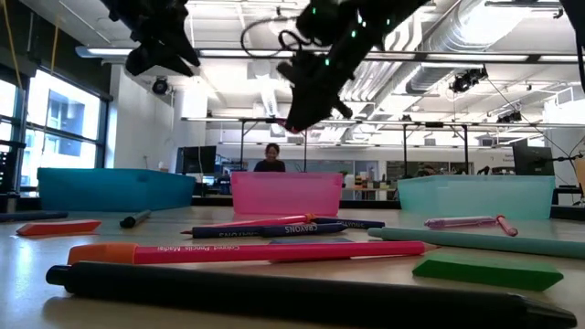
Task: Sort crayons/erasers/pens/pencils in bins
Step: Put the pink eraser into the pink bin
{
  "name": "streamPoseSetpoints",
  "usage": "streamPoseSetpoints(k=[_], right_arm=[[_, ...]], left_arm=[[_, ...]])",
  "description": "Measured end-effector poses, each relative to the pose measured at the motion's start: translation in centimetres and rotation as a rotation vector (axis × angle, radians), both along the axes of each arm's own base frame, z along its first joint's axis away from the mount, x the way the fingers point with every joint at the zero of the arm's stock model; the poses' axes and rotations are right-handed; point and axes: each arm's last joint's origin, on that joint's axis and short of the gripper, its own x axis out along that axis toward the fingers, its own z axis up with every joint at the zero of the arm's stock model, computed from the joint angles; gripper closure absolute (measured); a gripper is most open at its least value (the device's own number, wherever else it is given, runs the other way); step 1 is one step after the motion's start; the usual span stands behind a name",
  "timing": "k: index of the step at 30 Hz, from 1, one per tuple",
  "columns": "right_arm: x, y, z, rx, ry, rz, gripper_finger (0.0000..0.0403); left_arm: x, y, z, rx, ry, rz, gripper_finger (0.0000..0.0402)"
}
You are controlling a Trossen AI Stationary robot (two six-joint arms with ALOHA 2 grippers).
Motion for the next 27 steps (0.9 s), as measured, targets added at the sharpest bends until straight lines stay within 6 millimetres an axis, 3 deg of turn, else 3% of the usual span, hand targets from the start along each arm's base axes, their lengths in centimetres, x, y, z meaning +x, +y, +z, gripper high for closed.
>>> streamPoseSetpoints(k=[6, 11, 19, 27], right_arm=[[0.4, -1.3, -4.3, 0.092, 0.097, -0.004, 0.0324], [0.4, -1.3, -5.3, 0.084, 0.159, 0.04, 0.0324], [0.3, -1.4, -5.5, 0.015, 0.209, 0.07, 0.0324], [0.2, -1.3, -6.5, 0.05, 0.252, 0.094, 0.0324]], left_arm=[[-0.1, -0.1, -0.8, -0.099, 0.052, 0.052, 0.0286], [-0.1, -0.1, -2.0, -0.194, 0.149, 0.088, 0.0286], [0.9, -1.3, -3.8, -0.295, 0.328, 0.071, 0.0287], [2.6, -2.7, -4.8, -0.278, 0.397, 0.046, 0.0287]])
